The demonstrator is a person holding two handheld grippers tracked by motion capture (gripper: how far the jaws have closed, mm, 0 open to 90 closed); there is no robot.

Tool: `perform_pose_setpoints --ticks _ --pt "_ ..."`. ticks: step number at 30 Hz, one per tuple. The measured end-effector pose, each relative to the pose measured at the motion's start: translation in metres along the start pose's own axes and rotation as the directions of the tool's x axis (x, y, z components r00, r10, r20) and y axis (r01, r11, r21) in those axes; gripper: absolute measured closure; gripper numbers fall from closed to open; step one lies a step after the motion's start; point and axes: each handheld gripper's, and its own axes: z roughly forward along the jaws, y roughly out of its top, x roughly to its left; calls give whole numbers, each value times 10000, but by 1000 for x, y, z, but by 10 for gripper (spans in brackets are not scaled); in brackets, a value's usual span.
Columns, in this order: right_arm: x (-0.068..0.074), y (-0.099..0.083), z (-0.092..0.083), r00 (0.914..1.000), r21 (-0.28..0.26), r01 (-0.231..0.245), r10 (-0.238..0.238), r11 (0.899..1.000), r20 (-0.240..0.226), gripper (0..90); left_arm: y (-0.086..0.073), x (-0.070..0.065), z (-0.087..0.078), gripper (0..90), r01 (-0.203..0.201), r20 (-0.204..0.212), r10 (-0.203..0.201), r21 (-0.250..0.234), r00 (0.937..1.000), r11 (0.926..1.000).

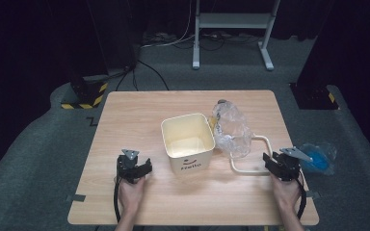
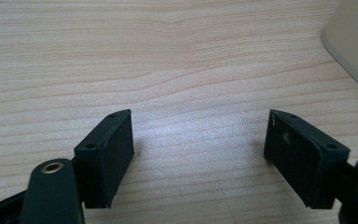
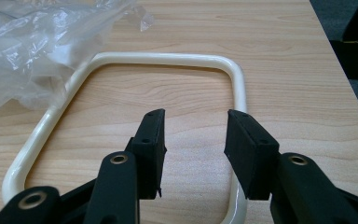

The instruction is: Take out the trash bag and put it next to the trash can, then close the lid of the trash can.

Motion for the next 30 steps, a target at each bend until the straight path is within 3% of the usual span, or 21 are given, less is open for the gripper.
perform_pose_setpoints --ticks 30 --pt "-10 -2 14 9983 453 -45 19 9990 575 619 0 0 0 240 -11 35 11 -8 10000 10000"
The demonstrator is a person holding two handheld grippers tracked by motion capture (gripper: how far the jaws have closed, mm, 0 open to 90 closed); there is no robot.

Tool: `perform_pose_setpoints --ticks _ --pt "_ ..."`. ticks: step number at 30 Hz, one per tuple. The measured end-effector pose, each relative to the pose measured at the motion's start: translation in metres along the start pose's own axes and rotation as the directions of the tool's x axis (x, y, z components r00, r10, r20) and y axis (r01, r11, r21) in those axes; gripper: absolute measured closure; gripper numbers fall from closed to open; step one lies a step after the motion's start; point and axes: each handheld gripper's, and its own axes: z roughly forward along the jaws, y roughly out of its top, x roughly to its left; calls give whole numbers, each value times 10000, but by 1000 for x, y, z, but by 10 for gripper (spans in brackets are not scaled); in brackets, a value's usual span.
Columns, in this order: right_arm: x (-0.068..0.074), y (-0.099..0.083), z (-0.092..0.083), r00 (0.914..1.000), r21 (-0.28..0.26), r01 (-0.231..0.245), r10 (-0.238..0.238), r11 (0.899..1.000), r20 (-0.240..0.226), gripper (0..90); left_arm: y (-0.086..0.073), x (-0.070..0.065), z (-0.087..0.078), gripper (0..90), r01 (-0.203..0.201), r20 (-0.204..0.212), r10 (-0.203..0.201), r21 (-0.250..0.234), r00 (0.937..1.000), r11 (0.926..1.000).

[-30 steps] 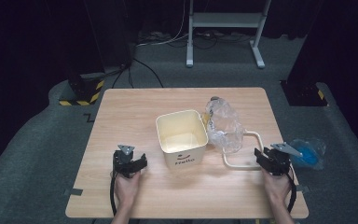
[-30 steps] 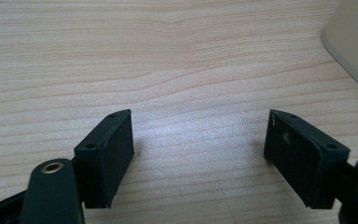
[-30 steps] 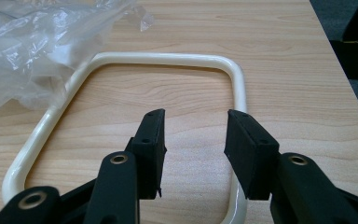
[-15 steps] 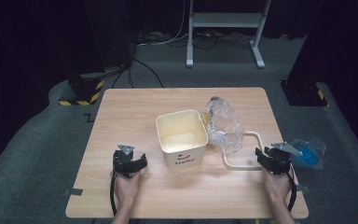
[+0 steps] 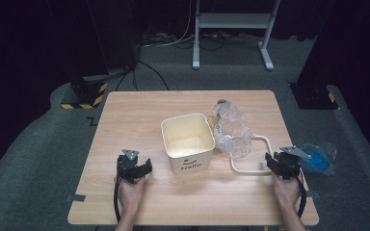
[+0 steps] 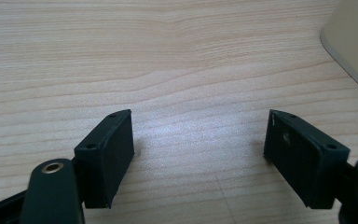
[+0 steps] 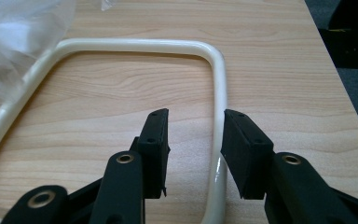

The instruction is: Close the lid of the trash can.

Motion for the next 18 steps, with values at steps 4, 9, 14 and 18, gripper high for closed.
perform_pose_setpoints --ticks 4,9,14,18 --pt "-3 -2 4 9999 171 -82 80 9998 82 634 0 0 0 240 -3 9 3 -3 10000 10000" --pt "-7 -4 8 9997 357 -148 140 9993 222 663 0 0 0 240 -5 8 5 -3 10000 10000" --pt "-9 -5 12 9992 515 -205 187 9985 349 688 0 0 0 240 -6 7 6 -4 10000 10000" --pt "-8 -6 15 9990 577 -102 76 9983 441 714 0 0 0 240 -5 7 5 -3 10000 10000"
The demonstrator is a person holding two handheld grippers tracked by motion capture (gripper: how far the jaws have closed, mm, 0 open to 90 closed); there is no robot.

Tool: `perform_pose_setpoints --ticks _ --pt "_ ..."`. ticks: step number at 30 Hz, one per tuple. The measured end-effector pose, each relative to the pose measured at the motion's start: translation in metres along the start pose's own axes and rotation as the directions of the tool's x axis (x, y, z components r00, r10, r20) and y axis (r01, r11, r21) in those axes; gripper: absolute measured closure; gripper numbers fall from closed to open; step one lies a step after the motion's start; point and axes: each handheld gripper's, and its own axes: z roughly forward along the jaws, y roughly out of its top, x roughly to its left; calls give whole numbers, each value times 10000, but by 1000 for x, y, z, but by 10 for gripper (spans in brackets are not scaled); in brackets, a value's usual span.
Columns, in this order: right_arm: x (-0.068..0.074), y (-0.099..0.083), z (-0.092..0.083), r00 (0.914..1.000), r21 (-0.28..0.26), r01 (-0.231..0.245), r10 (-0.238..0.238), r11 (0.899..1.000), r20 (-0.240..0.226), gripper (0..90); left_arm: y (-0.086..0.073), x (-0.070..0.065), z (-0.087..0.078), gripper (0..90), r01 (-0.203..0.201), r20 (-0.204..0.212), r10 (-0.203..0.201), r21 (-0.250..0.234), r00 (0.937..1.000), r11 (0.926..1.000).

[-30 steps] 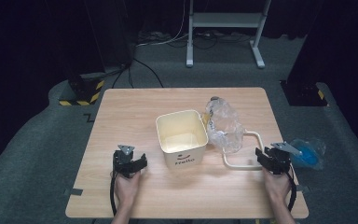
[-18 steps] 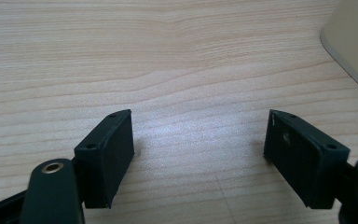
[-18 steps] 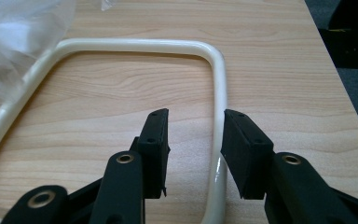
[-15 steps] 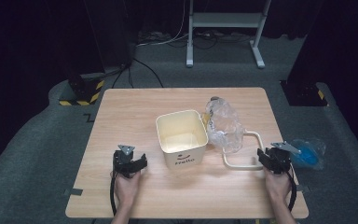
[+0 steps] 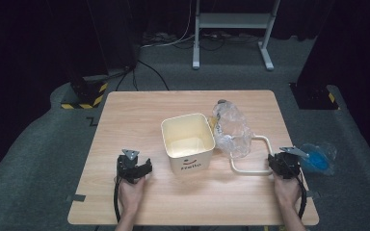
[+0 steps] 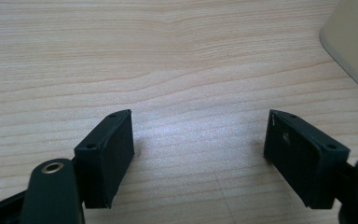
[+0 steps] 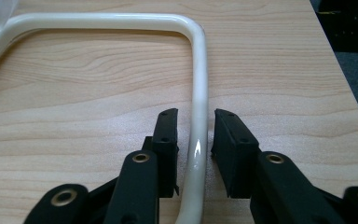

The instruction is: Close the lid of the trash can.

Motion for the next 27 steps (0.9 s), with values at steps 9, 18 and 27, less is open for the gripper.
perform_pose_setpoints --ticks 9,18,27 --pt "2 0 1 9997 -14 187 -187 9998 166 761 0 0 0 240 -1 2 1 1 10000 10000" --pt "3 0 1 9991 16 278 -278 9996 316 805 0 0 0 240 0 0 0 1 10000 10000" --pt "3 0 1 9990 40 331 -332 9994 295 817 0 0 0 240 1 -1 -1 1 10000 10000"
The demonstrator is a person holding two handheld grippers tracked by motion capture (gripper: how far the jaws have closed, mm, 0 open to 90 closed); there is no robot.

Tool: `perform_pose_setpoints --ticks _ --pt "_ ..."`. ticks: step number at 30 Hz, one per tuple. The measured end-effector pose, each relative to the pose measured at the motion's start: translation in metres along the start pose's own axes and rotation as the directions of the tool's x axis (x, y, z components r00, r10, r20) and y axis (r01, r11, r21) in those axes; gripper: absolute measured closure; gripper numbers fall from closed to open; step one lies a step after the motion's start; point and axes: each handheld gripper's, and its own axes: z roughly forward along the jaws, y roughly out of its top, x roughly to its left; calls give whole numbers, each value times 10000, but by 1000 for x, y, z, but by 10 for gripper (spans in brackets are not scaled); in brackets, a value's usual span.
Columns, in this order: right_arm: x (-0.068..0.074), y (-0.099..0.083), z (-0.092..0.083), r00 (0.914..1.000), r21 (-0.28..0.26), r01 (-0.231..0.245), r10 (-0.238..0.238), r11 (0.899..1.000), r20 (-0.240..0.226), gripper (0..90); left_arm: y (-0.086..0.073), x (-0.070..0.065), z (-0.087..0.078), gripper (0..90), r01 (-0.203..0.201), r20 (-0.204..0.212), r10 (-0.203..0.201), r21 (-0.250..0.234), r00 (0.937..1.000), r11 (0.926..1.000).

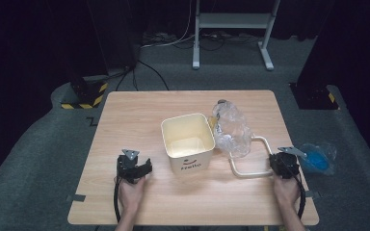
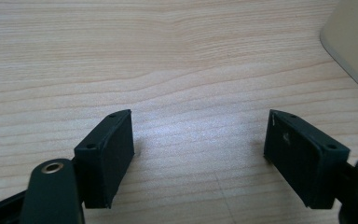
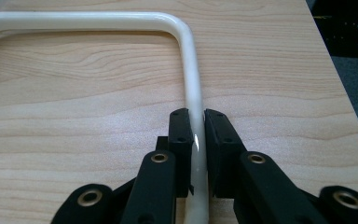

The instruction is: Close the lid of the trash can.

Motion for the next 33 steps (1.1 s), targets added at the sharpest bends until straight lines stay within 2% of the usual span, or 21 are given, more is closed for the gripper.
perform_pose_setpoints --ticks 7,15,33 --pt "1 0 -2 10000 44 22 -21 10000 -82 818 0 0 0 240 4 9 -4 -6 10000 10000" --pt "3 1 -9 9997 -70 181 -182 9998 -184 820 0 0 0 240 2 0 -2 -1 10000 10000" --pt "4 10 -26 9991 -409 175 -191 9990 -388 820 0 0 0 240 1 4 -1 0 10000 10000"
